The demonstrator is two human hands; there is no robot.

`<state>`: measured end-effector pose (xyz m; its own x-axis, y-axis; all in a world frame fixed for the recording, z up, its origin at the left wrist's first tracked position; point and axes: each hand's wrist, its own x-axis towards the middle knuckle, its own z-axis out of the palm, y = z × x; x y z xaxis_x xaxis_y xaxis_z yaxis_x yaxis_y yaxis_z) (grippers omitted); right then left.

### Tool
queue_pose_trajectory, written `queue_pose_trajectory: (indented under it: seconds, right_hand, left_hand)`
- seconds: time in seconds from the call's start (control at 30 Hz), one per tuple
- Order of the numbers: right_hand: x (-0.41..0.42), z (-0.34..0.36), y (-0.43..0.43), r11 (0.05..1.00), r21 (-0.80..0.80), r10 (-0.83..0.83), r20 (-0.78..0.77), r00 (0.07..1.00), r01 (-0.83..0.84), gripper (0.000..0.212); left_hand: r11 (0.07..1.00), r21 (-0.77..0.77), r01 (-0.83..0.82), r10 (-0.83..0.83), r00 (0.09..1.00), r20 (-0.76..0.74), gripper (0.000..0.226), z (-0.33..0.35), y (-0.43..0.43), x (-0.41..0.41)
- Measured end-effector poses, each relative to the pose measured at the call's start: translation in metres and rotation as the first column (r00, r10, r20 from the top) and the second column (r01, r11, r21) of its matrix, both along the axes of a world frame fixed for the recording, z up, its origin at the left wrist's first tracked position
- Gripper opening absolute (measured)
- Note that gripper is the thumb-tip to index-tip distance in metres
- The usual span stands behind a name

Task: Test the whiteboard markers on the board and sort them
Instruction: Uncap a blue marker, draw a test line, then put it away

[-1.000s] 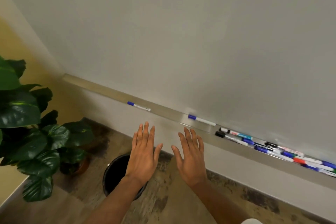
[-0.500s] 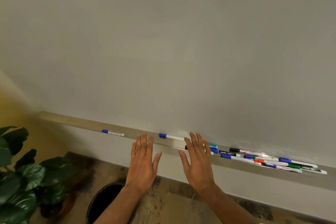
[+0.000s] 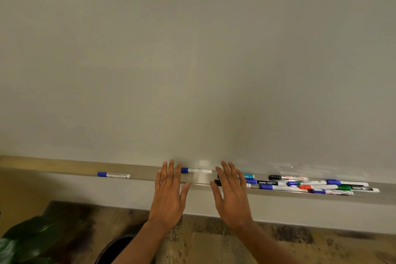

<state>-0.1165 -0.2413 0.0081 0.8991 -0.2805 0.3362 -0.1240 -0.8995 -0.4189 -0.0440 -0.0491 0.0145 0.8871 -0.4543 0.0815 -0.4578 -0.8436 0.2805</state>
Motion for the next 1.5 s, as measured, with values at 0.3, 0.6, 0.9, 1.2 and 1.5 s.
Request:
queue_pose_trajectory:
  seconds: [0.3, 0.6, 0.9, 1.2, 1.5]
  right_hand:
    - [0.053, -0.034, 0.019, 0.997, -0.059, 0.033, -0.131, 0.991, -0.041, 0.051]
    - [0.08, -0.065, 0.035, 0.982, -0.136, 0.106, -0.165, 0.981, -0.129, 0.042]
    - [0.104, -0.083, 0.039, 0.98, -0.135, 0.116, -0.215, 0.97, -0.147, 0.049]
    - [0.116, -0.095, 0.044, 0.978, -0.158, 0.108, -0.182, 0.977, -0.137, 0.045]
    - [0.105, -0.044, 0.063, 0.988, 0.12, 0.074, 0.157, 0.985, -0.093, 0.025]
  left_hand:
    - [0.999, 0.003, 0.047, -0.046, 0.991, -0.127, 0.099, -0.047, 0.005, 0.044]
    - [0.999, -0.035, -0.04, 0.027, 0.947, -0.321, 0.097, -0.066, -0.002, 0.06]
    - [0.993, -0.094, -0.073, 0.031, 0.923, -0.384, 0.058, -0.074, -0.001, 0.065]
    - [0.979, -0.149, -0.142, 0.061, 0.891, -0.449, 0.059, -0.072, 0.004, 0.067]
    - [0.535, -0.676, -0.506, 0.163, 0.847, -0.505, 0.04, -0.018, 0.002, 0.067]
